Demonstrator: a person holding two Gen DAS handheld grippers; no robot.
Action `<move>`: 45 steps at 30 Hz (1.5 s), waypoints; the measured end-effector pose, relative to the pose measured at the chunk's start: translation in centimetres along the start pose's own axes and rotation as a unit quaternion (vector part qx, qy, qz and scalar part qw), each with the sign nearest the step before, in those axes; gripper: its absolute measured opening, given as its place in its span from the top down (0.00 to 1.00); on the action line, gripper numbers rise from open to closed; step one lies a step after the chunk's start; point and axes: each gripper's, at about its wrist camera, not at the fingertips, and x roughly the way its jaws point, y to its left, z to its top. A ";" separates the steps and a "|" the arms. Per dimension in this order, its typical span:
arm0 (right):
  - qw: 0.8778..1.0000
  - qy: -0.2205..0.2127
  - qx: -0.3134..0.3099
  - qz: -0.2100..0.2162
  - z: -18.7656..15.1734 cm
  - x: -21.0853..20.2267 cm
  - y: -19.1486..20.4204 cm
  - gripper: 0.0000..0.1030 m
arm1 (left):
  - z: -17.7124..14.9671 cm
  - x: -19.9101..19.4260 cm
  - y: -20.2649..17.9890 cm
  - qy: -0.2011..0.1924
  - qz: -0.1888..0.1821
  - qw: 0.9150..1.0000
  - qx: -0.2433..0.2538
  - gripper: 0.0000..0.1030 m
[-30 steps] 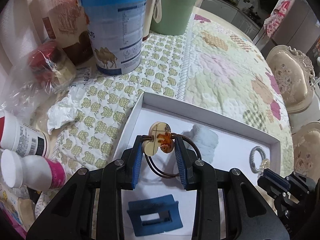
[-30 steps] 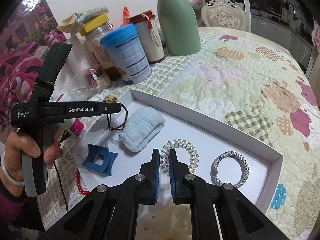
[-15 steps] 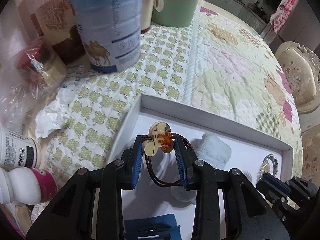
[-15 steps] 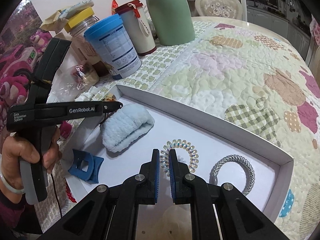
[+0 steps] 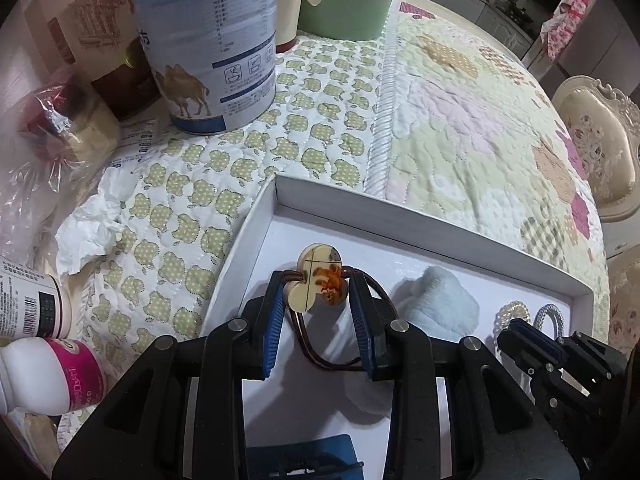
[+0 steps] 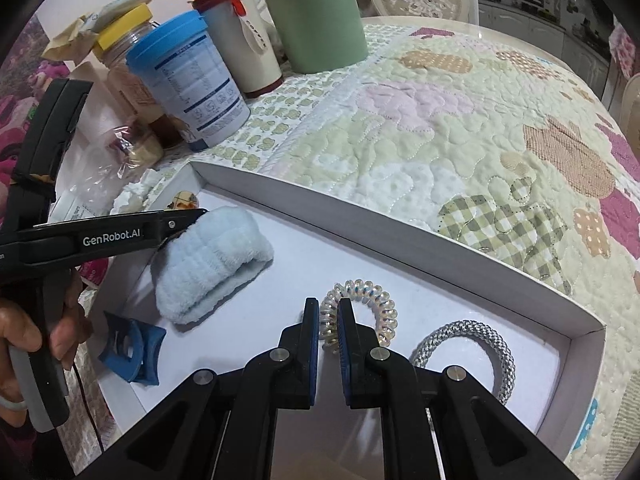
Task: Organize jewelry
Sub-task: 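Open both tools to drop the two hair ties into the tray, then withdraw both tools toward the brown bead bracelet and white pearl strand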
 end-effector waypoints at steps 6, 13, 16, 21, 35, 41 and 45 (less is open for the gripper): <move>1.000 0.003 -0.002 -0.001 0.2 0.1 0.1 0.85 | -0.1 0.4 0.1 0.006 0.007 1.000 -0.002 0.62; 1.000 -0.004 0.012 0.012 -0.3 -1.1 0.0 0.66 | -0.4 -0.8 0.7 0.002 0.001 1.000 -0.012 0.51; 1.000 -0.016 0.015 0.019 -0.6 -2.6 0.3 0.66 | -0.8 -1.9 0.6 -0.009 0.007 1.000 -0.006 0.50; 0.999 -0.044 0.019 0.018 -1.1 -5.7 1.1 0.66 | -2.0 -4.0 0.4 -0.028 0.009 1.000 -0.007 0.50; 0.996 -0.077 0.042 -0.017 -5.3 -11.5 2.5 0.66 | -7.3 -10.1 -1.8 -0.072 0.015 0.997 0.015 0.50; 0.995 -0.082 0.050 -0.021 -7.7 -13.7 2.6 0.66 | -10.3 -12.2 -2.8 -0.088 0.027 0.995 0.027 0.50; 0.995 -0.082 0.046 -0.025 -9.4 -15.1 2.9 0.66 | -12.3 -13.2 -3.3 -0.093 0.031 0.995 0.030 0.50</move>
